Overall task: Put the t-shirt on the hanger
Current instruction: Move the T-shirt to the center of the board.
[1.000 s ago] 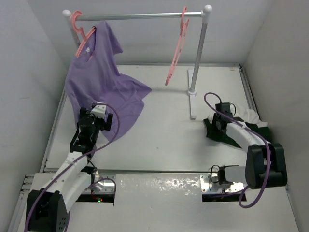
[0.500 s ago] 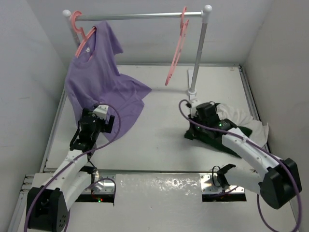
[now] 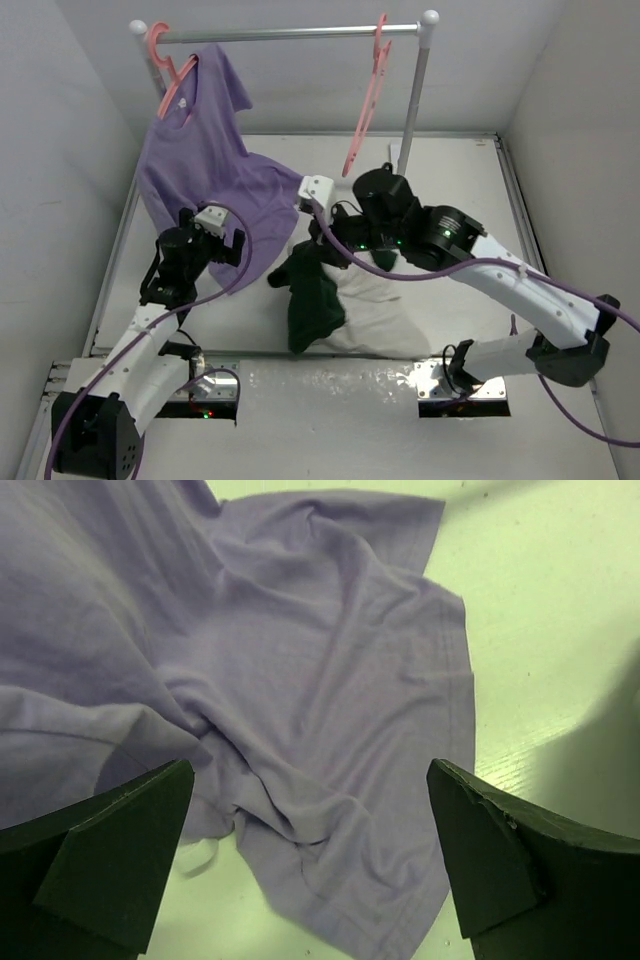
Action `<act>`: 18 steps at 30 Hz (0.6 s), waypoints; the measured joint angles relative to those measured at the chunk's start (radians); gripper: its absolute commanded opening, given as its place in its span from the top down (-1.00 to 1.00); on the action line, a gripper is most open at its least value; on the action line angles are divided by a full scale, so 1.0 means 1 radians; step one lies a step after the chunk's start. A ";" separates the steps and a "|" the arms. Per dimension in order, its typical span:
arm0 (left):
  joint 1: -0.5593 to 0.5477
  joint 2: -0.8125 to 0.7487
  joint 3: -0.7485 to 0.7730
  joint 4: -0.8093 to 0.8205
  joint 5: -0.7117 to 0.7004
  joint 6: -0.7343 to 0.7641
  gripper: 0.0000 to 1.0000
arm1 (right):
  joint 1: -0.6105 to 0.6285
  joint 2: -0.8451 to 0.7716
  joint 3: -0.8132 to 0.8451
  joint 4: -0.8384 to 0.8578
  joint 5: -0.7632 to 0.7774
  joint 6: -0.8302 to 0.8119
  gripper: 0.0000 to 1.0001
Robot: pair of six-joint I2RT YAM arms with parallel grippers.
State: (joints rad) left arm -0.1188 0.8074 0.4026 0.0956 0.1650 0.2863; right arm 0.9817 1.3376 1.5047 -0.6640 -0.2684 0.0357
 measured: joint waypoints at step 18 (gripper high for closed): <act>-0.346 0.145 0.122 -0.336 0.259 0.420 -0.35 | -0.217 -0.153 -0.635 -0.084 0.476 0.169 0.54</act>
State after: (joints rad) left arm -0.4652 0.9524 0.5247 -0.2405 0.4244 0.7067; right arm 0.7643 1.1847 0.8696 -0.7483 0.2077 0.2043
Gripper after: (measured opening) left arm 0.719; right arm 0.623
